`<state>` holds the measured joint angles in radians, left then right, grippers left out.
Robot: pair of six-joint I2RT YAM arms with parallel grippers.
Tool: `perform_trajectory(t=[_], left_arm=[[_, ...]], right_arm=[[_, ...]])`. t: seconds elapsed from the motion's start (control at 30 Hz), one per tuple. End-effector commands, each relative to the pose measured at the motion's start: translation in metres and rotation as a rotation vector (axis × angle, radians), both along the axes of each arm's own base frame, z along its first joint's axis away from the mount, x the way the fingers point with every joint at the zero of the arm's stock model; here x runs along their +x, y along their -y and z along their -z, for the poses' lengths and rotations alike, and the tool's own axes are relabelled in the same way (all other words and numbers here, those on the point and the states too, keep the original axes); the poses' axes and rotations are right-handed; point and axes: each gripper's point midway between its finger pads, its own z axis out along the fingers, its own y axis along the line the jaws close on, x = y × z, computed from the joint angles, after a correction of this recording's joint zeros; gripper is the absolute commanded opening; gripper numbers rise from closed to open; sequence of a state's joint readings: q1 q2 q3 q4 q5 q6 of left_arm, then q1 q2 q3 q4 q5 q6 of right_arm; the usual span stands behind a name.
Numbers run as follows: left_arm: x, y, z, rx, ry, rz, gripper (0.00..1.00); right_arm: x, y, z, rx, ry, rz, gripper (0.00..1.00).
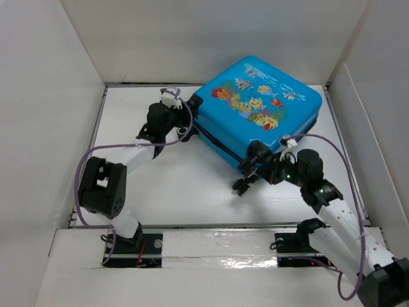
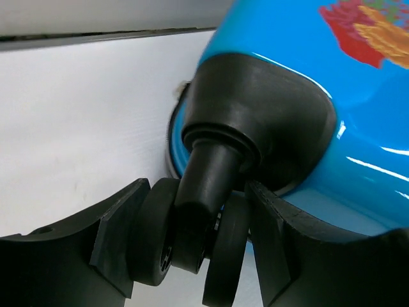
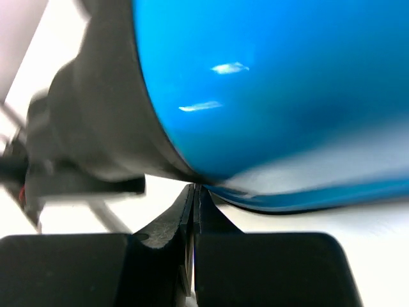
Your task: Pack the luggage
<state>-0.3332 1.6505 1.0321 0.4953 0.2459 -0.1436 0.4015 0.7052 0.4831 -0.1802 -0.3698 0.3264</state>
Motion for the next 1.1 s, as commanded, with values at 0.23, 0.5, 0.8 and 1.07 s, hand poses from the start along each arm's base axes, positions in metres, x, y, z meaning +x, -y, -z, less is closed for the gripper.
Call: perform_trajectory(t=[0.23,0.5,0.8,1.07], left_arm=[[-0.17,0.032,0.052,-0.146,-0.21,0.047,0.0],[-0.228,0.08,-0.019,-0.45,-0.17,0.274,0.0],[-0.245,0.152,-0.058,-0.366,-0.148,0.536,0.1],[-0.255,0.176,-0.034,-0.289,-0.228,0.641,0.69]], right_arm=[[0.083,0.061,-0.111,0.087,0.377,0.217,0.0],[0.05,0.006,-0.046,0.267,0.339,0.318,0.0],[0.042,-0.005,-0.006,0.174,0.296,0.442,0.0],[0.027,-0.008,0.023,0.084,0.217,0.371,0.4]])
